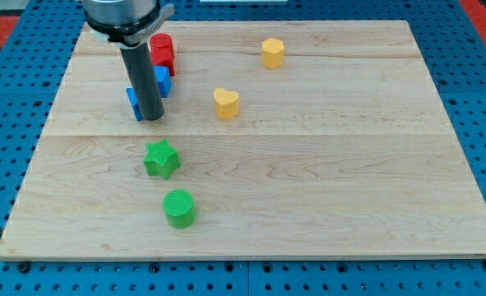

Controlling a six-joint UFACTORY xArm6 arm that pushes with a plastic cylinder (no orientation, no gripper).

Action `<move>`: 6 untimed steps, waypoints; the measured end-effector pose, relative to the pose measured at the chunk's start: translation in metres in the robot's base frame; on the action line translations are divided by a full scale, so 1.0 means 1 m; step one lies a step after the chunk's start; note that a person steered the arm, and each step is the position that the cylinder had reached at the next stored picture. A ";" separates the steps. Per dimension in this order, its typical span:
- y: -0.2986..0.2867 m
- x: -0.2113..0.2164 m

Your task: Nudge the green star towards down

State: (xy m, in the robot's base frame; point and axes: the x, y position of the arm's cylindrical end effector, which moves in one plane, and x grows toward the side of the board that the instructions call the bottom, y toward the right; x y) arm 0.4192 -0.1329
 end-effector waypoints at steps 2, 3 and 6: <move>0.000 0.028; 0.000 0.028; -0.048 0.066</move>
